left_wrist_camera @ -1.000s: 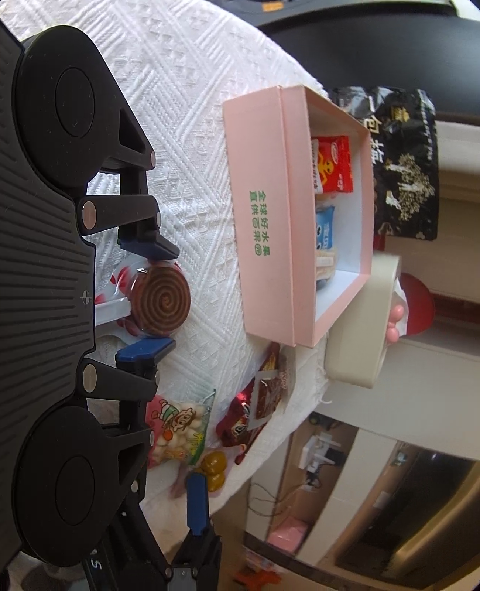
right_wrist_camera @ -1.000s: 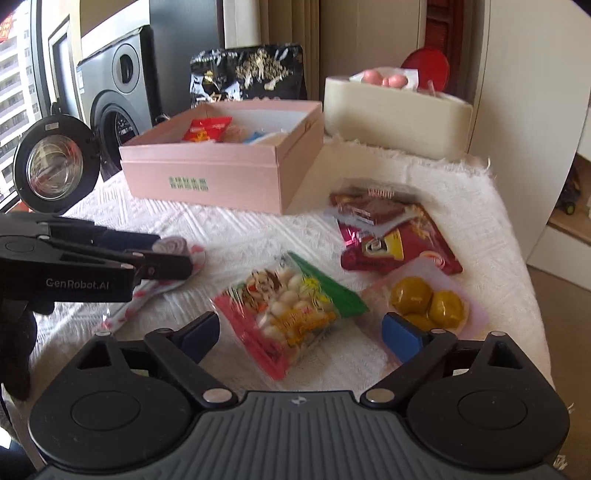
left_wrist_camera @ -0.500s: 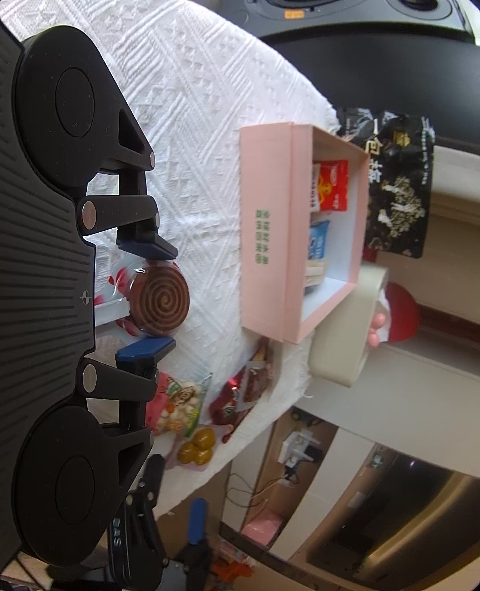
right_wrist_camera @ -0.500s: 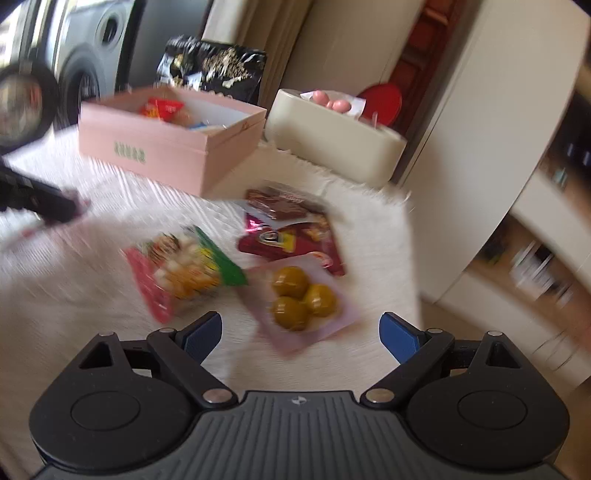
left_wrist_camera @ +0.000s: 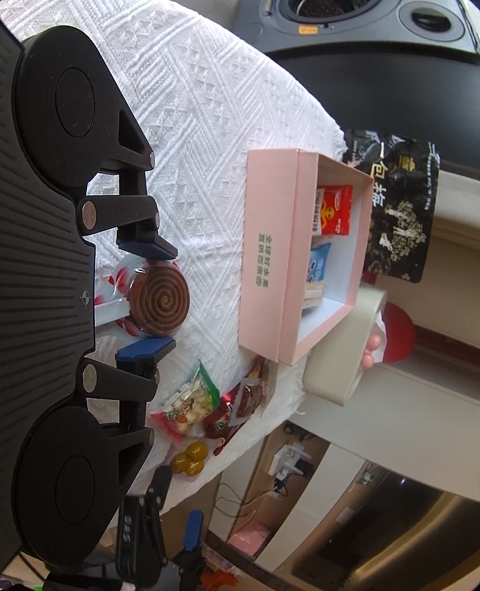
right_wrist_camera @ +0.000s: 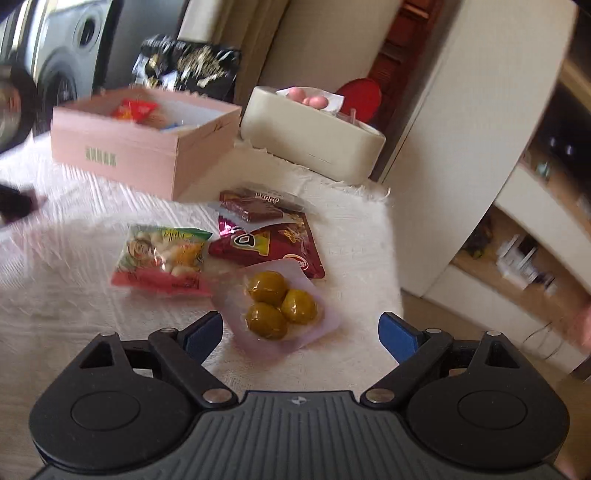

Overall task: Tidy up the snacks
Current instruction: 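Hold the lollipop with the left gripper while the right grasps the white candy bag, then drop the lollipop into the pink box with left while right drops the candy bag in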

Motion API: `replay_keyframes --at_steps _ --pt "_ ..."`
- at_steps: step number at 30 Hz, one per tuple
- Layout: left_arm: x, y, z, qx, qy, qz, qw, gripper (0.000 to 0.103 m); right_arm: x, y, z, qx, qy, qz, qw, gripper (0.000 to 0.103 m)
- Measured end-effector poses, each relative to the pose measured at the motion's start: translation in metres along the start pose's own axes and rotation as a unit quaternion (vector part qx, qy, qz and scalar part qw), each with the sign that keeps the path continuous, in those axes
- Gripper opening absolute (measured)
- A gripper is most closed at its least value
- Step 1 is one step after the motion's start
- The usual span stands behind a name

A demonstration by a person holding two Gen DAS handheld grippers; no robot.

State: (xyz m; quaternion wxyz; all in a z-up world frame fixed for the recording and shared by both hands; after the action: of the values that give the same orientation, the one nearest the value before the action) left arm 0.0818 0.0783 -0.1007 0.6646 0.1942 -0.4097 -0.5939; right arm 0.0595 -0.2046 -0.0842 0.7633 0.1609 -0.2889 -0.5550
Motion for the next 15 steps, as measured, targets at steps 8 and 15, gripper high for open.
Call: replay_keyframes --at_steps 8,15 --pt "0.001 -0.006 -0.003 -0.027 0.030 0.008 0.9992 0.051 -0.011 0.027 -0.013 -0.015 0.168 -0.128 0.977 0.092" --pt "0.002 -0.010 0.007 -0.032 0.027 0.003 0.9991 0.051 -0.045 0.044 -0.045 -0.028 0.149 -0.080 0.985 0.083"
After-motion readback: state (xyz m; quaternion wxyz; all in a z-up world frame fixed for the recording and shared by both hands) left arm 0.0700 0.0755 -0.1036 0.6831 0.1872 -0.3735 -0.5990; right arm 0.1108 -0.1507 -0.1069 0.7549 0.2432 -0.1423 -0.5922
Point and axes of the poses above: each gripper's, at about its wrist camera, not at the fingertips, and z roughly against the way its jaws point, x to its right, y to its top, the point moved 1 cm from there along -z, roughly the way its jaws point, and after that the axes turned 3 degrees about -y, right-handed, at the moved point
